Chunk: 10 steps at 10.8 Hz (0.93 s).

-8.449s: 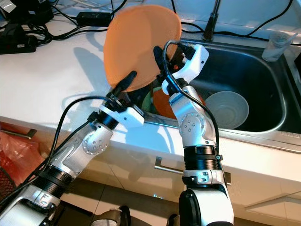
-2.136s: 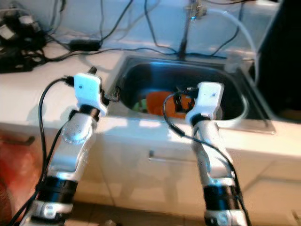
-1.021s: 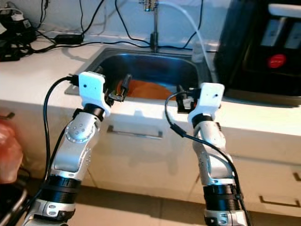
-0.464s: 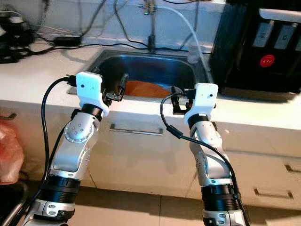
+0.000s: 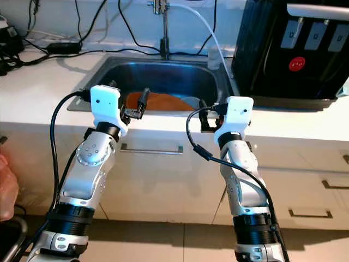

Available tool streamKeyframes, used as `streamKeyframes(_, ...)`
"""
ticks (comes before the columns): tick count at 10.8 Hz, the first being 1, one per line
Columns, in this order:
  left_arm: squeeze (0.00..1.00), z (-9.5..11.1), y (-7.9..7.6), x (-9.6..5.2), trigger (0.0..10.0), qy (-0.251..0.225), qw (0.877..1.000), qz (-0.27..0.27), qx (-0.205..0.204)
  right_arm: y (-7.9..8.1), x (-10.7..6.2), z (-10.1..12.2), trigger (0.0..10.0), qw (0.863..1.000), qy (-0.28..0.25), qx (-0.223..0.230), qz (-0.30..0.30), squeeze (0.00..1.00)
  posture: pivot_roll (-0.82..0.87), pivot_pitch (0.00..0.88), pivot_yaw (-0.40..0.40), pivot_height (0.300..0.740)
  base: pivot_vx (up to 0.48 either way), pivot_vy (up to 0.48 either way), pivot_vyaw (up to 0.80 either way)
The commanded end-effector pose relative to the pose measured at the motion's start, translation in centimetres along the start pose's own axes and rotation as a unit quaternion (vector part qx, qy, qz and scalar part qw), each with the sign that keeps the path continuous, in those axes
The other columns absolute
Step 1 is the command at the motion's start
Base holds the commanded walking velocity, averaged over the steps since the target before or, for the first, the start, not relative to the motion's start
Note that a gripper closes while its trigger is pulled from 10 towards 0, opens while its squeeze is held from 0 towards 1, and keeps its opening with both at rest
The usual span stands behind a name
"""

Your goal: Kitchen organization

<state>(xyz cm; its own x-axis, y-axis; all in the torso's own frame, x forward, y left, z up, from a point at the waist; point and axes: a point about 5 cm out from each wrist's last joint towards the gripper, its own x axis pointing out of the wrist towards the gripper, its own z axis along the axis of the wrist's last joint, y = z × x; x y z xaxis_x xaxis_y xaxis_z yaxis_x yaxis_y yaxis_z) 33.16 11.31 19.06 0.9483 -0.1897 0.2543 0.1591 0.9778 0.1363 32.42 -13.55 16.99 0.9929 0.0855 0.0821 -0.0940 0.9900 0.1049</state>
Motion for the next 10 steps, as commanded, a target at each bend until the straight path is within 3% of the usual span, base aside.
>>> streamKeyframes(1, 0.0, -0.19, 0.08, 0.08, 10.0, 0.007, 1.0, 0.003, 0.001, 0.01, 0.14, 0.02, 10.0, 1.0, 0.004, 0.004, 0.0, 0.0, 0.03, 0.0, -0.02, 0.74, 0.0, 0.0, 0.0)
streamKeyframes(10, 0.0, -0.27, 0.24, 0.04, 10.0, 0.009, 1.0, -0.004, 0.002, 0.21, 0.2, -0.13, 10.0, 1.0, 0.006, 0.004, 0.003, 0.0, 0.04, 0.0, -0.016, 0.74, 0.0, 0.0, 0.0)
